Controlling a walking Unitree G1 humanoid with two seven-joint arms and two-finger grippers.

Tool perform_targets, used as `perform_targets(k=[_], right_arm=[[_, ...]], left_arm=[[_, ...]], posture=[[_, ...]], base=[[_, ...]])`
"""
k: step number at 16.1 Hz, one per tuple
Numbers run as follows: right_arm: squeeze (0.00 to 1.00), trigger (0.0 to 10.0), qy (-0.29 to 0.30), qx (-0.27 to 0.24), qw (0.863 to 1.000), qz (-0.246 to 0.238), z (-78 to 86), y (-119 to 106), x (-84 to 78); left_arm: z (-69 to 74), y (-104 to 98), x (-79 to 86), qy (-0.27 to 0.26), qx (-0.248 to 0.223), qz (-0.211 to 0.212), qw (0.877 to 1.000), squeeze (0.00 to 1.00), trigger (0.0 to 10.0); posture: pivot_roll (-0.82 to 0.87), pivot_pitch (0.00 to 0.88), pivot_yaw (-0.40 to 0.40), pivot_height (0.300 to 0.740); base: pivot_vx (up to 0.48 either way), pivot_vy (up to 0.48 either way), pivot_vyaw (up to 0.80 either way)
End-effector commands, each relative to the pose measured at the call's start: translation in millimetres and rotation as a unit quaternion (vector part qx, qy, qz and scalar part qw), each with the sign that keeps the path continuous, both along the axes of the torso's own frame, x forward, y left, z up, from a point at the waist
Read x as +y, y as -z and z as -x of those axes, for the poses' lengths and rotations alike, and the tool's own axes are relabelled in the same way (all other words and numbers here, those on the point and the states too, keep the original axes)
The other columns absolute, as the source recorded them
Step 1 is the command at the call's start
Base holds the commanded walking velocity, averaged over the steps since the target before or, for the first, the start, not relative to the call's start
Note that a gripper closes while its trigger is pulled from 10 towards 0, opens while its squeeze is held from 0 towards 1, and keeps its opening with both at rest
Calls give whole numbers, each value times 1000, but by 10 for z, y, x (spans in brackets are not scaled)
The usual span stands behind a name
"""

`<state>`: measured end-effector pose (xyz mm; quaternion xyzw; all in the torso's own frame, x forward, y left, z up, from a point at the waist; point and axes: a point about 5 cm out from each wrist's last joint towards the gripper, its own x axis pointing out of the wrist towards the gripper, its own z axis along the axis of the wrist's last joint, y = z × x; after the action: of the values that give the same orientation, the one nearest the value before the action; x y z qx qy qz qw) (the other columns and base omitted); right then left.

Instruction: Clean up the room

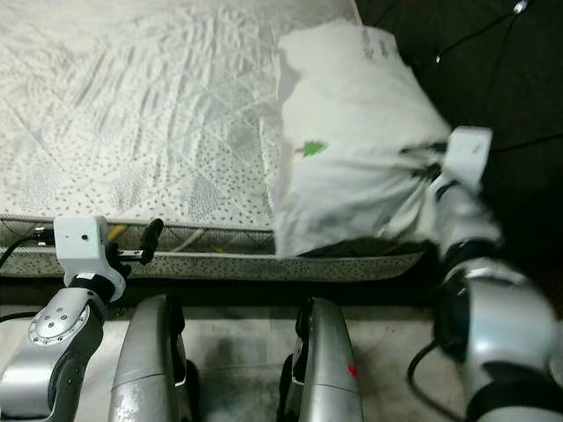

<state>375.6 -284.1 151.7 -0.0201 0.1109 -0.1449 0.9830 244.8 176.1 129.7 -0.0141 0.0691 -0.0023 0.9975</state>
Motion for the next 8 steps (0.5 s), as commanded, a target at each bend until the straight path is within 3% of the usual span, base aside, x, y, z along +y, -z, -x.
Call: perform_targets(k=[1,5,8], right_arm=[[0,0,17,-47,999,2,-20,-169,-67],[0,0,-1,-54,998,-38,21,108,196],[0,0,-43,-58,996,-57,42,195,371]], left_arm=[[12,33,9,-4,6,-3,1000,0,10000],[1,32,5,-2,3,-5,1000,0,10000],[40,35,27,-5,4,-9,1000,0,10000]], posture=[[105,47,-98,529],[101,45,-93,529],[104,56,-103,529]], base=[[0,0,0],[0,0,0],[0,0,0]])
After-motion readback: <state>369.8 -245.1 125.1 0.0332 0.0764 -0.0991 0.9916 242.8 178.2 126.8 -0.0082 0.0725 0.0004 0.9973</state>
